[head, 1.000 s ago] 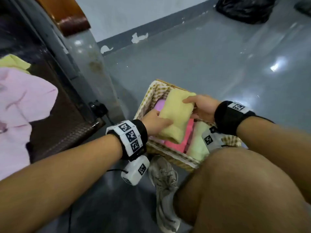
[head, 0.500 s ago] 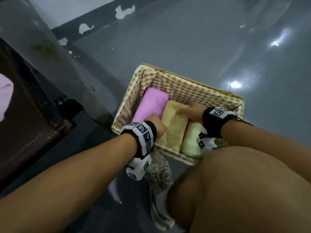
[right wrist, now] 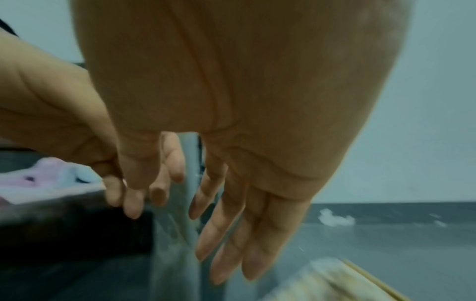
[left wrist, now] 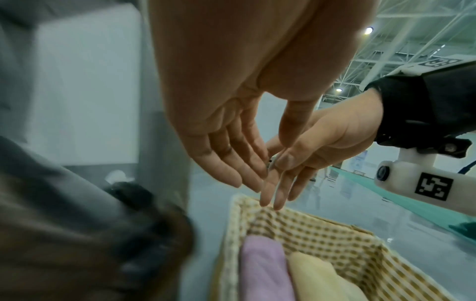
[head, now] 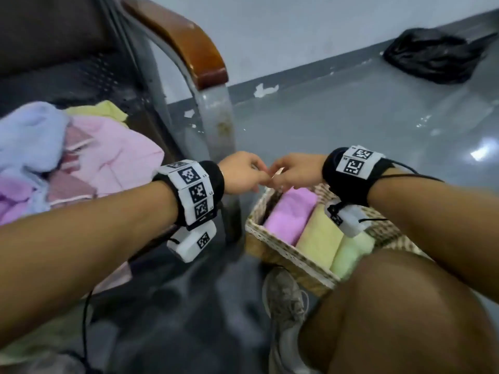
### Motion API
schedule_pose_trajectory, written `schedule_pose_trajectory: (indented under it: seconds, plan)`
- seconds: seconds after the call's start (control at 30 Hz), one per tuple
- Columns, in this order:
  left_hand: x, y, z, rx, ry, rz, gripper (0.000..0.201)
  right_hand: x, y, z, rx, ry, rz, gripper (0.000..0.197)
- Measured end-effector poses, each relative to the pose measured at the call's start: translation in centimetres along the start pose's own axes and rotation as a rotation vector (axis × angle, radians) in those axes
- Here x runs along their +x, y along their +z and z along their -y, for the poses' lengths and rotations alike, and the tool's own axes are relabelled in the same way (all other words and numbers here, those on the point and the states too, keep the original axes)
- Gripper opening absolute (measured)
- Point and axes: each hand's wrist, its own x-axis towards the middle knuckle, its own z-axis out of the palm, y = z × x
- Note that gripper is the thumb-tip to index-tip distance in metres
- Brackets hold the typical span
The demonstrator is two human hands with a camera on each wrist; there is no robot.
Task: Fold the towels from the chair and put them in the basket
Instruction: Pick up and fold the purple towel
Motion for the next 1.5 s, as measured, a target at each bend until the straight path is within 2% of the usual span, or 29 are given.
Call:
schedule_pose_trajectory:
  seconds: [0.23,0.43,0.5,0.57,0.67,0.77,0.83,0.93,1.0,1.13,1.17,1.2,1.27,1.33,1.37,1.4,1.43,1.5]
  plan:
    - [-11.6,-14.0,4.1,0.096,-0.034,-0.293,0.011,1.5,1.3,19.3,-0.075,-0.330,0.057,0.022]
    - [-20.4,-19.7,11.2,0.055,-0.179,-0.511,0.011,3.6,5.5,31.2,-0.049,-0.447,0.075,0.025]
    - [-22.2,-20.6,14.1,0.139,-0.278,-0.547,0.010,4.5,7.6,33.5,-0.056,-0.467,0.090,0.029]
    - [-23.4,-20.8,17.0,0.291,-0.410,-0.568,0.013,5.6,10.1,34.7,-0.132,-0.511,0.098,0.029]
    - [-24.5,-20.4,21.1,0.416,-0.580,-0.618,0.043,7.4,13.8,34.9,-0.282,-0.566,0.126,0.037]
    - [-25.4,-19.9,24.3,0.489,-0.673,-0.551,0.061,9.1,16.1,34.9,-0.411,-0.566,0.205,0.046]
    - [-25.6,-19.9,25.2,0.509,-0.669,-0.469,0.046,10.3,16.5,35.3,-0.432,-0.580,0.203,0.043]
    - [-26.2,-20.5,25.3,0.483,-0.703,-0.551,0.026,11.9,16.6,36.2,-0.366,-0.608,0.166,0.034]
    - [-26.0,-20.8,25.3,0.402,-0.624,-0.677,0.024,12.7,16.8,36.7,-0.377,-0.625,0.141,0.035]
    - [-25.1,-20.7,22.6,0.113,-0.397,-0.859,0.023,13.6,16.8,37.2,-0.272,-0.781,0.045,0.079]
    - [-24.8,-20.7,21.8,0.044,-0.354,-0.892,0.027,13.8,16.6,37.5,-0.287,-0.829,0.031,0.082]
    - [-24.6,-20.7,21.0,-0.025,-0.325,-0.917,0.028,14.0,16.3,37.7,-0.330,-0.858,0.023,0.076]
    - [-24.3,-21.0,19.4,-0.142,-0.230,-0.961,0.031,14.3,15.7,37.8,-0.413,-0.882,-0.023,0.051]
    - [-24.2,-21.6,18.3,-0.307,-0.159,-1.005,0.030,14.0,14.7,37.5,-0.376,-0.853,-0.100,0.027]
    - [-24.4,-21.9,18.2,-0.293,-0.154,-0.995,0.029,13.9,14.0,37.1,-0.342,-0.818,-0.147,0.016]
    - [-24.7,-22.1,18.3,-0.234,-0.164,-0.960,0.026,13.8,13.2,36.7,-0.295,-0.787,-0.198,0.013]
    - [-24.9,-22.2,18.6,-0.181,-0.174,-0.928,0.023,13.8,12.4,36.2,-0.228,-0.762,-0.246,0.018]
    - [-25.2,-22.4,19.4,-0.109,-0.199,-0.893,0.026,13.3,10.7,35.3,-0.015,-0.756,-0.270,0.021]
